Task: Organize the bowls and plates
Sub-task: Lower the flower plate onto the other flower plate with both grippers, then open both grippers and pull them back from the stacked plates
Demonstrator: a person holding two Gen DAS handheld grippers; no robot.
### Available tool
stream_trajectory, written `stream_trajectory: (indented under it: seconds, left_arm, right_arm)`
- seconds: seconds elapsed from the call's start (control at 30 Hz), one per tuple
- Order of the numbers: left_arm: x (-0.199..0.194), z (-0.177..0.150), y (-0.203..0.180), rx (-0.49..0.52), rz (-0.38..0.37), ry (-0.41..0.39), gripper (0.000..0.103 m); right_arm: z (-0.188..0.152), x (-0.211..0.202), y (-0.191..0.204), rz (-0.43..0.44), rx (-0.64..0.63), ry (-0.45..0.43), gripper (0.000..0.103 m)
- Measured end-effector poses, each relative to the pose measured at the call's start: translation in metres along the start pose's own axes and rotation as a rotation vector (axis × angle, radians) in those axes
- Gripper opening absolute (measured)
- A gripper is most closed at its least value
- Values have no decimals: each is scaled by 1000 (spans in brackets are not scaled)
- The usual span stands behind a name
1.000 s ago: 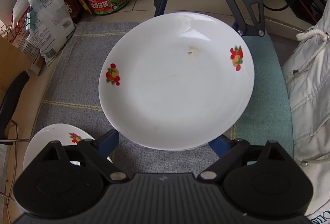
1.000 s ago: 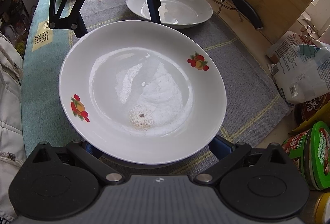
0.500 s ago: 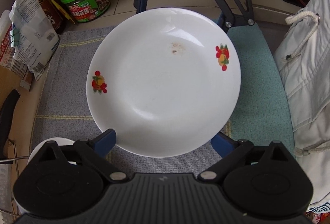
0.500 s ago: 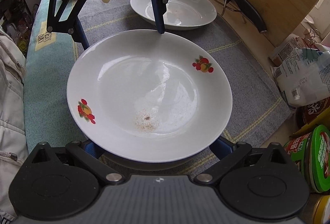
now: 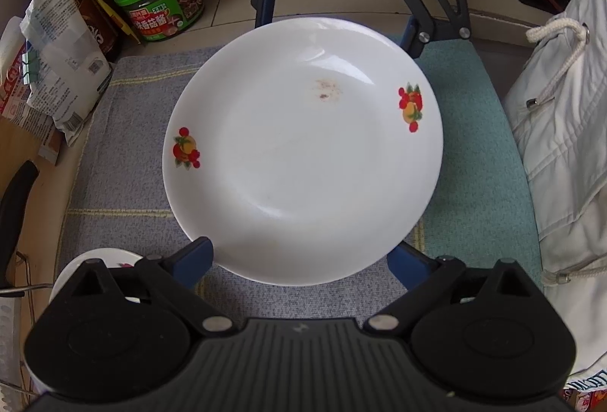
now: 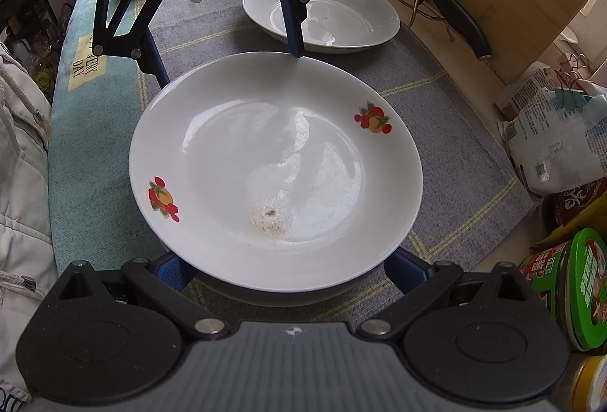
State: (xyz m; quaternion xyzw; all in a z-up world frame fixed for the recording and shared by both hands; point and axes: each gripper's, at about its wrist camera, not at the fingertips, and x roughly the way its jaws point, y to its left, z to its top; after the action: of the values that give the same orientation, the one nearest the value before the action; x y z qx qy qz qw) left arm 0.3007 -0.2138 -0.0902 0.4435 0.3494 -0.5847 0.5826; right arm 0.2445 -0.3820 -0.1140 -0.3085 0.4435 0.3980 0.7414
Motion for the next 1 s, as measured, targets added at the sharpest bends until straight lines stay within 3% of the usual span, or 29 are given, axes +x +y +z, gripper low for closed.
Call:
stream_trajectory:
  seconds: [0.5, 0.63, 0.77, 1.0]
  left_arm:
    - [0, -1, 0, -25, 2, 1, 98]
    - [0, -2, -1, -24, 13, 3, 99]
    - [2, -3, 0, -44, 10, 3, 99]
    - [-7, -7, -2, -80, 37, -10, 99]
  right_arm:
    - [-4, -1, -4, 47, 45, -1, 103]
    - [-9, 4, 2, 42, 29, 34, 103]
    - [-12, 7, -2, 81, 93, 19, 103]
    - [-11, -2, 6, 29, 58, 13, 103]
